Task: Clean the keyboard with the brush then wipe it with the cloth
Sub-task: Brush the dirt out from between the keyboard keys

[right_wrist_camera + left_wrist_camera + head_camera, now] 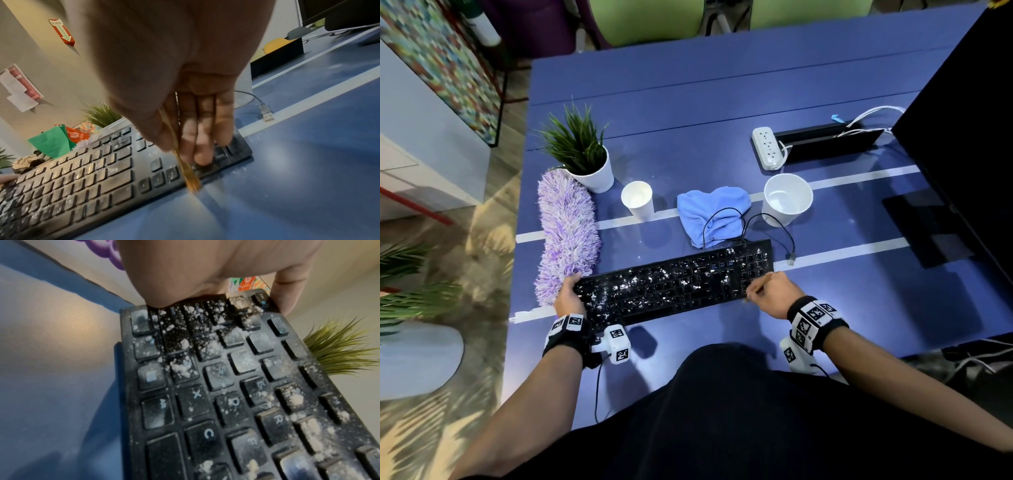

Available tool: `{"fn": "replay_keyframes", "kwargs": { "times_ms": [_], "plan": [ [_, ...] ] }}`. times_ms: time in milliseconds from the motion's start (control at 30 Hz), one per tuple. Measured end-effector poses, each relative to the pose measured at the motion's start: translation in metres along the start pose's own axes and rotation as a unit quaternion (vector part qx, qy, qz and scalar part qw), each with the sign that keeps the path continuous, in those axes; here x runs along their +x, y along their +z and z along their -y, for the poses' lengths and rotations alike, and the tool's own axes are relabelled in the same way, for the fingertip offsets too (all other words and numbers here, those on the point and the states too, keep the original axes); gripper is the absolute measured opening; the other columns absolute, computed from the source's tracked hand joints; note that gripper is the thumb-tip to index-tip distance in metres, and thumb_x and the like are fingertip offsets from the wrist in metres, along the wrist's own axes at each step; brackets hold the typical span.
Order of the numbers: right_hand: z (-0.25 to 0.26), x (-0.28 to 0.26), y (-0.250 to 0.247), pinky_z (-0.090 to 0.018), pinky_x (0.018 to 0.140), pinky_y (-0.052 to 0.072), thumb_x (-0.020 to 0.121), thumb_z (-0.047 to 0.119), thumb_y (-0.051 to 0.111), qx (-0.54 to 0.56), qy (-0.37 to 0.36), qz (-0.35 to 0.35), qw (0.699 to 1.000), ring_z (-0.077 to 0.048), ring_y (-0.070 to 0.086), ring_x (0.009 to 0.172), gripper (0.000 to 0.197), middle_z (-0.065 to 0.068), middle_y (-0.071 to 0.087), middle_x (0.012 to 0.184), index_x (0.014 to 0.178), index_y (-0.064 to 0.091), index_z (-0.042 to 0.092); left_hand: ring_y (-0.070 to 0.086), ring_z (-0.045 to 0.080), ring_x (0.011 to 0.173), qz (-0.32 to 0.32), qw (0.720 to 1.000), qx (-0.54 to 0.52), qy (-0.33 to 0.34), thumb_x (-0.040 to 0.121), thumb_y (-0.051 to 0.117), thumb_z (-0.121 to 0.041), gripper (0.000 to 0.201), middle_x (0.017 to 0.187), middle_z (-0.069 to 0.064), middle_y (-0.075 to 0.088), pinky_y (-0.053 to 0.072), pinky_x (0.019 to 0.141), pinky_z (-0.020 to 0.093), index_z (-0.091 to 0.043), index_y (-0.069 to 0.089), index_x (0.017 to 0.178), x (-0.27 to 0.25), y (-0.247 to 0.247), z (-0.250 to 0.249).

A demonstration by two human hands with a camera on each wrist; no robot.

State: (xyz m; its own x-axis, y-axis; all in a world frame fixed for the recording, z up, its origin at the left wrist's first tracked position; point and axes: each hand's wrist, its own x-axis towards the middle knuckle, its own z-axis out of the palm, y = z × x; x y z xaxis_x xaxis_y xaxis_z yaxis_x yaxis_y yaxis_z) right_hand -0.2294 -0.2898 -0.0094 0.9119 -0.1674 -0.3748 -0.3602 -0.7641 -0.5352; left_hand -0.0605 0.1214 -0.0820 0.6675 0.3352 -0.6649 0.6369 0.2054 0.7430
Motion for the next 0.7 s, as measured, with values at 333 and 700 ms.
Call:
{"fn": "replay_keyframes", "kwargs": {
  "times_ms": [333, 700],
  "plan": [
    [0.008, -0.005, 0.002, -0.003, 0.078, 0.045, 0.087, 0.022, 0.067, 0.119, -0.023, -0.037, 0.992, 0.005, 0.061, 0.077, 0.014, 0.008, 0.069, 0.092, 0.094, 0.075, 0.013, 0.062, 0.026, 0.08, 0.002, 1.0, -0.013, 0.0, 0.05, 0.078, -0.047, 0.028, 0.078, 0.003, 0.068, 0.053, 0.082, 0.044, -0.024, 0.075, 0.066, -0.01, 0.006, 0.0],
    [0.011, -0.004, -0.001, -0.024, 0.075, 0.053, 0.089, 0.032, 0.056, -0.032, -0.012, -0.02, 0.999, -0.014, 0.065, 0.085, 0.018, 0.008, 0.068, 0.096, 0.094, 0.072, 0.023, 0.062, 0.026, 0.09, 0.024, 0.999, 0.03, -0.007, 0.044, 0.081, -0.059, 0.047, 0.094, 0.005, 0.068, 0.054, 0.094, 0.05, -0.028, 0.076, 0.079, 0.018, -0.006, 0.01]
  ]
}}
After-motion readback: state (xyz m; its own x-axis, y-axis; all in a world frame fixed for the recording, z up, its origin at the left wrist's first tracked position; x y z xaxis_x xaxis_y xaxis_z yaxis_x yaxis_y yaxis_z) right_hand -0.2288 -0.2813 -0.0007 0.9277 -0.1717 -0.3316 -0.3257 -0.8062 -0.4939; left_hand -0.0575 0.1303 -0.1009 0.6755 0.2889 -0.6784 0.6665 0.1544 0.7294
